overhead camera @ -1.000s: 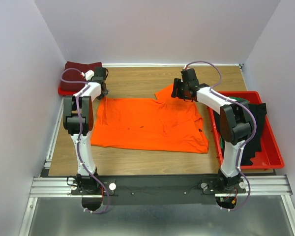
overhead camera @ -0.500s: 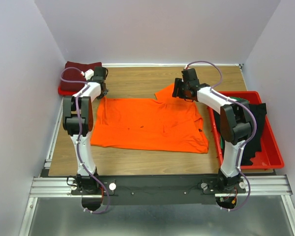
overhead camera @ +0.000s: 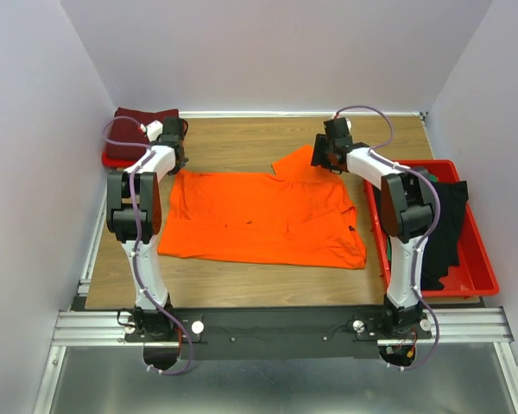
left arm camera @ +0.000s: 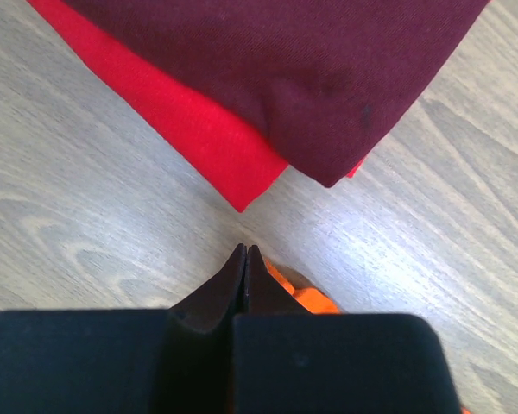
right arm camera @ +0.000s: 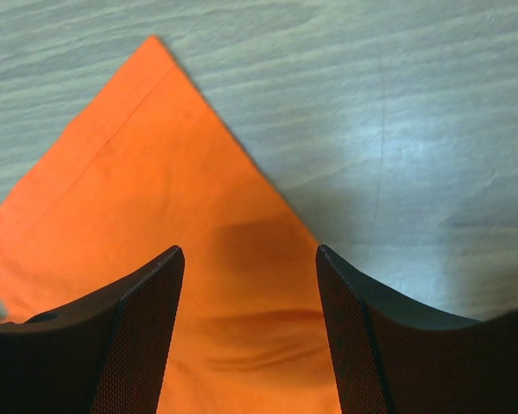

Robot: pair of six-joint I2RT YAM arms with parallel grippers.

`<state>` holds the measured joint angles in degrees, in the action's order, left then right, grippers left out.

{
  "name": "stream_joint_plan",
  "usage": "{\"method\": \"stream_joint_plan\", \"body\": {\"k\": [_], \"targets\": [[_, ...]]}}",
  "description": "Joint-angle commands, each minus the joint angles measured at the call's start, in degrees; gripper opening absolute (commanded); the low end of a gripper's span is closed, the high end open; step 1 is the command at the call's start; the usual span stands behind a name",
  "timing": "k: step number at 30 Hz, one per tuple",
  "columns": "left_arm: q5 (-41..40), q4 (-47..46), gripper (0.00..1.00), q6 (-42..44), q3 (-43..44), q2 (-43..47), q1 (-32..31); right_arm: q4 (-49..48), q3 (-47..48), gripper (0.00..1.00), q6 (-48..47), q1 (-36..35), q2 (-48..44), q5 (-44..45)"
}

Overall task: Fold and stack the t-shirts
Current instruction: Fold the tshirt

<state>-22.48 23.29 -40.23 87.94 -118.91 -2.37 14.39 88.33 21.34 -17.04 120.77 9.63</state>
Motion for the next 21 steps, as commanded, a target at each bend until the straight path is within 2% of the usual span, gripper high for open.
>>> {"method": "stream_joint_plan", "body": {"k": [1, 8, 13, 15, 16, 17, 18, 21], "targets": [[-1.52, -1.31, 0.0, 0.94, -1.28, 1.58, 0.0, -0.86, 4.38, 0.7, -2.27, 0.34, 3.85, 4.25], [-0.9, -2.19, 0.0, 1.55, -1.46, 1.4, 0.0, -0.77, 7.03, 0.68, -2.63, 0.34, 7.9, 5.05], [-0.29, -2.55, 0.0, 1.47, -1.37, 0.96, 0.0, -0.77, 5.1, 0.61, -1.48, 0.34, 8.52, 2.06], [-0.11, -2.81, 0.0, 1.38, -1.37, 0.88, 0.0, -0.77, 4.48, 0.49, -1.04, 0.25, 8.78, 2.5], [-0.11, -2.9, 0.0, 1.38, -1.54, 0.96, 0.0, -0.77, 4.3, 0.37, -0.95, 0.25, 8.61, 2.76], [-0.11, -2.98, 0.0, 1.38, -1.54, 0.88, 0.0, -0.77, 4.21, 0.32, -0.78, 0.34, 8.52, 3.03], [-0.11, -2.99, 0.0, 1.47, -1.46, 0.79, 0.0, -0.77, 4.13, 0.22, -0.78, 0.25, 8.08, 3.81], [-0.28, -3.07, 0.0, 1.29, -1.37, 0.53, 0.09, -0.77, 4.48, 0.11, -0.95, 0.25, 6.77, 5.13]]}}
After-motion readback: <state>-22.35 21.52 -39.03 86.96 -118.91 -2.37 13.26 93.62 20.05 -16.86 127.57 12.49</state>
